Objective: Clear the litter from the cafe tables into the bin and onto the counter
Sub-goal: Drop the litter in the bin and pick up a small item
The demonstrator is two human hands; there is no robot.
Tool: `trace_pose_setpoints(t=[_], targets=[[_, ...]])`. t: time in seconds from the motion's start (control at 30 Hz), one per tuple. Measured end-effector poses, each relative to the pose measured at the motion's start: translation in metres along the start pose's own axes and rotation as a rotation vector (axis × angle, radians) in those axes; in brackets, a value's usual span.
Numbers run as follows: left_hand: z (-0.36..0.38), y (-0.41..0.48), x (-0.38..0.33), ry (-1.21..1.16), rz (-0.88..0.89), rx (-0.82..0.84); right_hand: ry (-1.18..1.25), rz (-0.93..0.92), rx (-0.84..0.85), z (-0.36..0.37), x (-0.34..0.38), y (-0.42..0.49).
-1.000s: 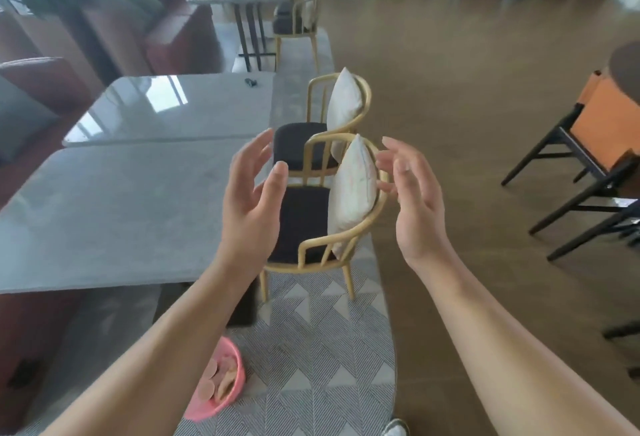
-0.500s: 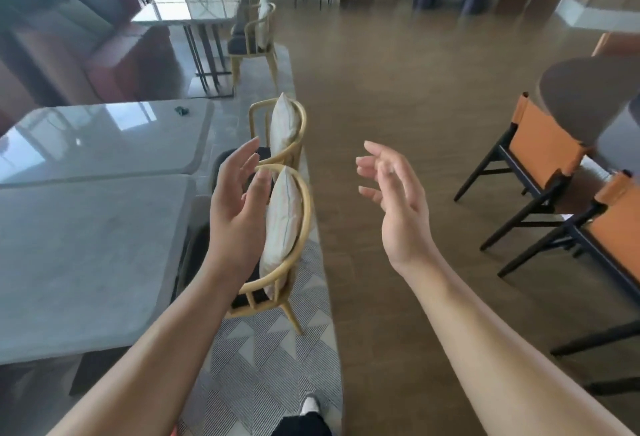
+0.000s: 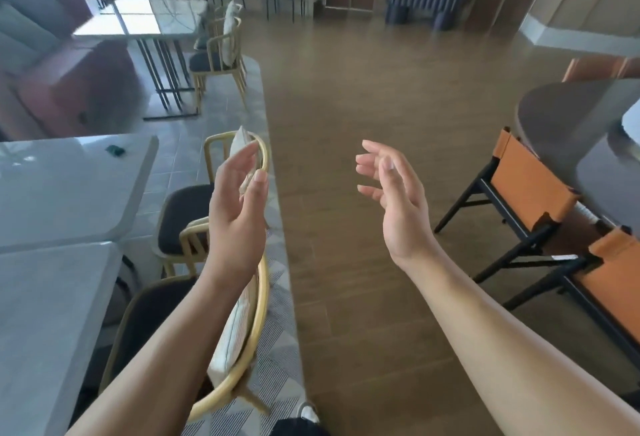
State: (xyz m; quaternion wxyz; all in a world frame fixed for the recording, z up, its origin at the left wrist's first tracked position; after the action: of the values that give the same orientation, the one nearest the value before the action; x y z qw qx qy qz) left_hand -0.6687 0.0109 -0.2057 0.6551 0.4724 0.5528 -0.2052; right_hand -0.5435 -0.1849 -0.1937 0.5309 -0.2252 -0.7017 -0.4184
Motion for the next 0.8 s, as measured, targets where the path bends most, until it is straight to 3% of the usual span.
trace_pose_setpoints(t=[0.47, 0.8], targets=[[0.019, 0.185, 0.088, 0.026, -0.013, -0.127, 0.124, 0.032, 0.076, -0.035, -0.101, 0.217], [0.027, 0.299, 0.154, 0.144, -0.028, -0.387, 0.204, 0.009, 0.352, -0.037, -0.187, 0.395]])
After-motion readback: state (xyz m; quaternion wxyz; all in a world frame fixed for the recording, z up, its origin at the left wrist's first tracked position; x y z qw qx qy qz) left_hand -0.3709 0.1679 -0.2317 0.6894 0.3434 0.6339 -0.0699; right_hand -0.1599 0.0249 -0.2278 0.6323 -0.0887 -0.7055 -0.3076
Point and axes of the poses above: each hand's wrist, its own y-axis towards the middle knuckle, its own z-axis out of the palm, x = y × z, the point moved 7 cm from there along y, towards the middle knuckle, and after that the axes turned 12 degrees about x, right-handed, at the moved point
